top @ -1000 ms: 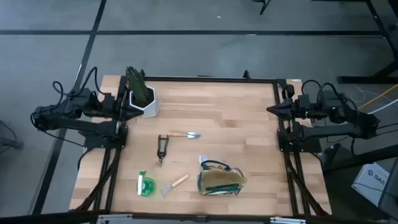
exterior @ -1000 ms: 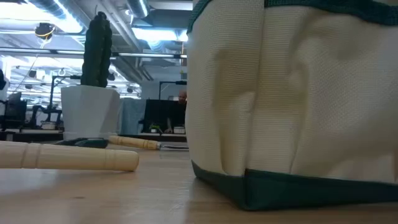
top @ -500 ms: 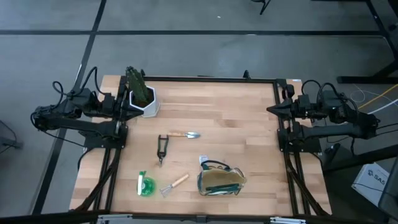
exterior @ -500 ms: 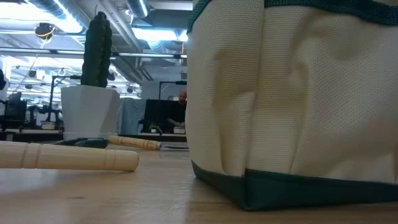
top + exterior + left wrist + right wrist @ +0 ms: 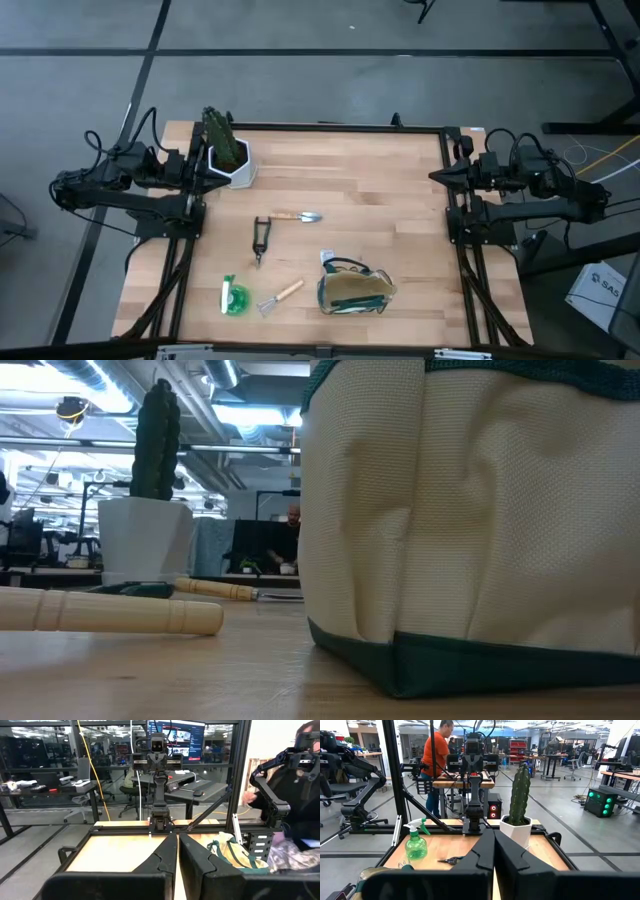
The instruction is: Pick & Place Garden tools in Gardening bag
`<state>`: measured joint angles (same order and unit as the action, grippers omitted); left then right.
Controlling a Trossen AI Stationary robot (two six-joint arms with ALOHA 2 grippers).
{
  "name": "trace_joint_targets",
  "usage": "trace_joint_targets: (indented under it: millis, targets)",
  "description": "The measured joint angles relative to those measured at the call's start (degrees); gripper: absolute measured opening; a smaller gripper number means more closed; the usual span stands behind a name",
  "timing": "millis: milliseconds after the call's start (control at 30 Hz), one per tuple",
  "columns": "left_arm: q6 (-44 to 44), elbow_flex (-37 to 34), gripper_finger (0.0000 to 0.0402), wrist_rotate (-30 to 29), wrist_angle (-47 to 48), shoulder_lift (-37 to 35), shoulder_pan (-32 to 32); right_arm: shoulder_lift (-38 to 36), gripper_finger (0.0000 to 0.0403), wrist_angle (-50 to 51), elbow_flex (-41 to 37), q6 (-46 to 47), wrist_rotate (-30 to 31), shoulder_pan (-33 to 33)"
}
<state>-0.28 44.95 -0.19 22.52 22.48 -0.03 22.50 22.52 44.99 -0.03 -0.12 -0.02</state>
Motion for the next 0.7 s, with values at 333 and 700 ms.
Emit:
trace_joint_targets:
  millis: [333, 700]
  targets:
    - [0.01, 0.0, 0.0012, 0.0, -0.01, 0.0, 0.01, 0.0, 0.0007, 0.0, 0.0, 0.0, -0.01, -0.01]
    - [0.0, 0.0, 0.0008, 0.0, -0.01, 0.0, 0.0, 0.0, 0.0007, 0.02, 0.0, 0.01, 0.0, 0.01]
